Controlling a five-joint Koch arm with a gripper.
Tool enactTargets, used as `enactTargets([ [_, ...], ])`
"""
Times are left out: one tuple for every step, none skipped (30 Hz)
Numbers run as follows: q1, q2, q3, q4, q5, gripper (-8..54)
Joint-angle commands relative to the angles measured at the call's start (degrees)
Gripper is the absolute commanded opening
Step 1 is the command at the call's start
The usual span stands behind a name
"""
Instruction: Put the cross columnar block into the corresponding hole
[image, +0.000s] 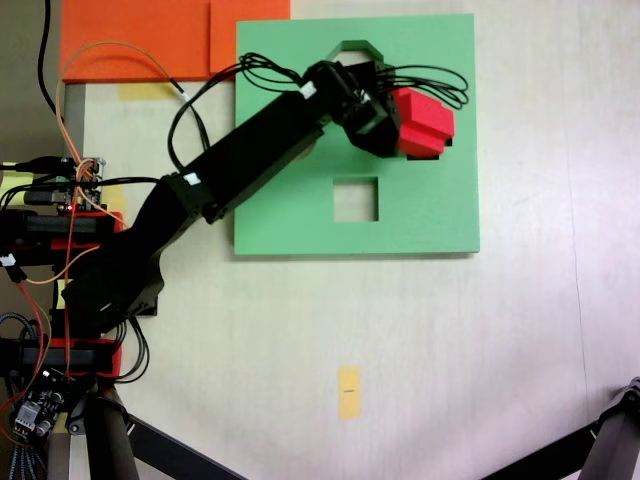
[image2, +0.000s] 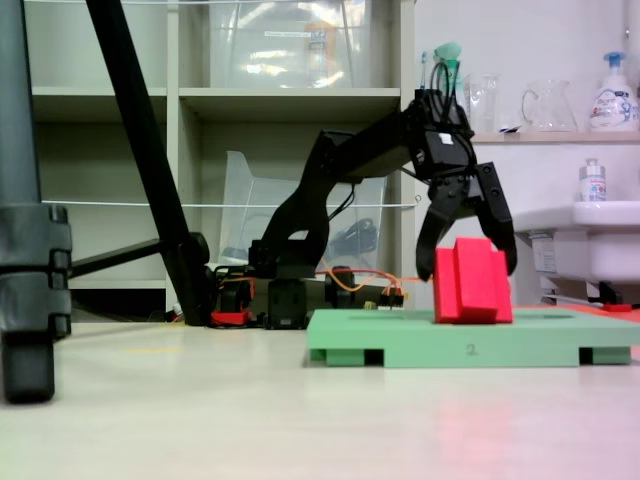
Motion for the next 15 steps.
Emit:
enactTargets([
  [-1.1,1.6,-2.7,-2.2,0.6,22.1],
  [-1.1,2.2,-2.7,-2.1,0.7,22.1],
  [-1.1,2.9,-2.7,-1.8,1.0,22.1],
  [-1.3,3.9,-2.7,-1.2,1.6,22.1],
  [-1.7,5.5,-2.7,-0.6,1.8,22.1],
  [-1.9,6.9,-2.7,0.0,1.9,22.1],
  [-2.1,8.4,-2.7,0.4,2.0,22.1],
  [-2.4,9.8,-2.7,0.8,2.0,22.1],
  [-2.6,10.7,-2.7,1.1,2.0,22.1],
  [-2.8,11.8,-2.7,1.7,2.0,22.0],
  [-3.0,12.7,-2.7,2.2,2.2,22.0],
  [-3.2,13.0,-2.7,2.9,2.5,22.1],
  [-3.4,13.3,-2.7,3.8,3.7,22.1],
  [-3.7,13.5,-2.7,5.1,4.7,22.1],
  [-4.1,13.7,-2.7,7.5,6.6,22.1],
])
